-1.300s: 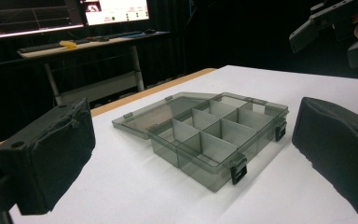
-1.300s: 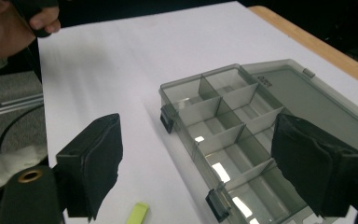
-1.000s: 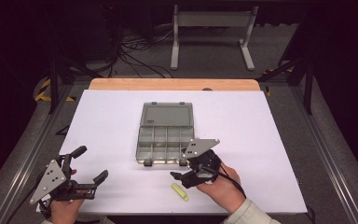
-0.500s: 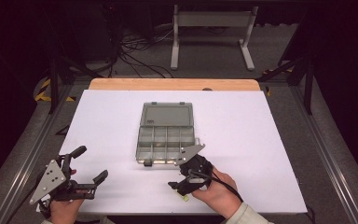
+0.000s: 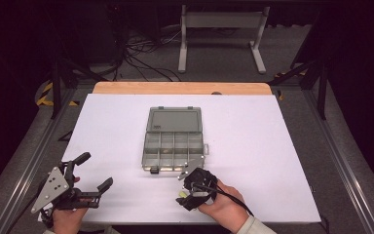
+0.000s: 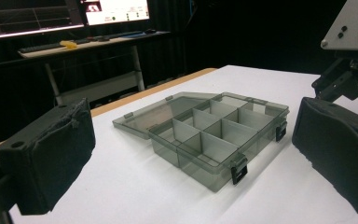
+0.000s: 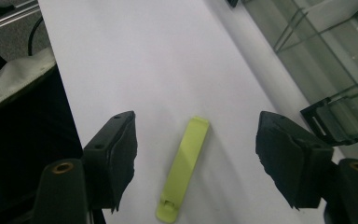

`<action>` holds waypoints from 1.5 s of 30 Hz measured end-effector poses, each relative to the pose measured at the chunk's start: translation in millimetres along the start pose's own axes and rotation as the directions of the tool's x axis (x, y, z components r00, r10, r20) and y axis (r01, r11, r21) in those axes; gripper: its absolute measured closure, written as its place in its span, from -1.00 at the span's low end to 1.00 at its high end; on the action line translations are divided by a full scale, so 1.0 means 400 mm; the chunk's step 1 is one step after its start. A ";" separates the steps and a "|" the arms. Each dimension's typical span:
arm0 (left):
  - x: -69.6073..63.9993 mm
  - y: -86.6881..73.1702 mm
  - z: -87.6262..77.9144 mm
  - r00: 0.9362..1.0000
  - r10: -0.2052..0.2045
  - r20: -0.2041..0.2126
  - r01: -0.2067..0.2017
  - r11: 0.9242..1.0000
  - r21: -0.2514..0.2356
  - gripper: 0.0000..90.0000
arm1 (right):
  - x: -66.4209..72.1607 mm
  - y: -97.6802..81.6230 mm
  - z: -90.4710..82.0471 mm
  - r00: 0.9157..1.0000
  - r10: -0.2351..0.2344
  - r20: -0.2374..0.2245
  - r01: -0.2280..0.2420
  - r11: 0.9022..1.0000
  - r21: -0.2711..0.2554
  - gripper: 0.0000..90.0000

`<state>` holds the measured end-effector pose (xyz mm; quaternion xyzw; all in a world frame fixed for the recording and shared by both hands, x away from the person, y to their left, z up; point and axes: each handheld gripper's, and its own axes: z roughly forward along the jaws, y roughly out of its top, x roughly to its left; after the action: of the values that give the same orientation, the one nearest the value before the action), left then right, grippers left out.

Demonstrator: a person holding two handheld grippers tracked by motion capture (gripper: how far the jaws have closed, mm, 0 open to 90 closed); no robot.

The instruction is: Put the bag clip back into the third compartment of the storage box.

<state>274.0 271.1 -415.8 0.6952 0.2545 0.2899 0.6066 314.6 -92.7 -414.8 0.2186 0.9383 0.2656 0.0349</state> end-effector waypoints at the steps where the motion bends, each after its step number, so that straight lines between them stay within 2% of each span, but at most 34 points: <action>1: 0.000 0.000 0.000 1.000 0.000 0.000 0.000 1.000 0.000 -1.00 | 0.001 0.000 0.001 1.000 0.003 0.000 -0.003 1.000 0.003 -0.32; 11: 0.001 -0.001 0.000 1.000 0.000 0.002 0.000 1.000 0.001 -1.00 | 0.006 -0.012 0.032 1.000 0.025 -0.012 -0.024 0.999 0.045 -0.23; 18: 0.000 0.001 0.000 1.000 0.005 0.003 -0.005 1.000 0.006 -1.00 | 0.012 -0.025 0.050 1.000 0.031 0.002 -0.031 0.998 0.063 -0.15; 21: 0.000 0.001 0.000 1.000 0.003 0.001 -0.003 1.000 0.003 -1.00 | 0.016 -0.027 0.048 0.999 0.035 0.020 -0.036 0.998 0.053 -0.04; 30: -0.001 0.001 -0.001 1.000 0.007 0.000 -0.007 1.000 -0.003 -1.00 | 0.023 -0.027 0.044 0.997 0.047 0.053 -0.048 0.999 0.025 0.48; 31: -0.001 0.001 -0.001 1.000 0.007 0.000 -0.007 1.000 -0.003 -1.00 | 0.023 -0.027 0.044 0.997 0.047 0.053 -0.048 0.999 0.025 0.48; 35: -0.001 0.002 -0.001 1.000 0.008 0.002 -0.008 1.000 -0.003 -1.00 | 0.022 -0.027 0.045 0.997 0.063 0.054 -0.065 0.998 0.024 0.73; 45: -0.001 0.002 -0.001 1.000 0.009 0.002 -0.009 1.000 -0.003 -1.00 | 0.020 -0.016 0.008 0.995 0.081 0.052 -0.080 0.996 -0.027 0.74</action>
<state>273.4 271.0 -415.0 0.6959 0.2503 0.2924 0.6063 305.5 -92.5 -420.4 0.2626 0.9242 0.2726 0.0517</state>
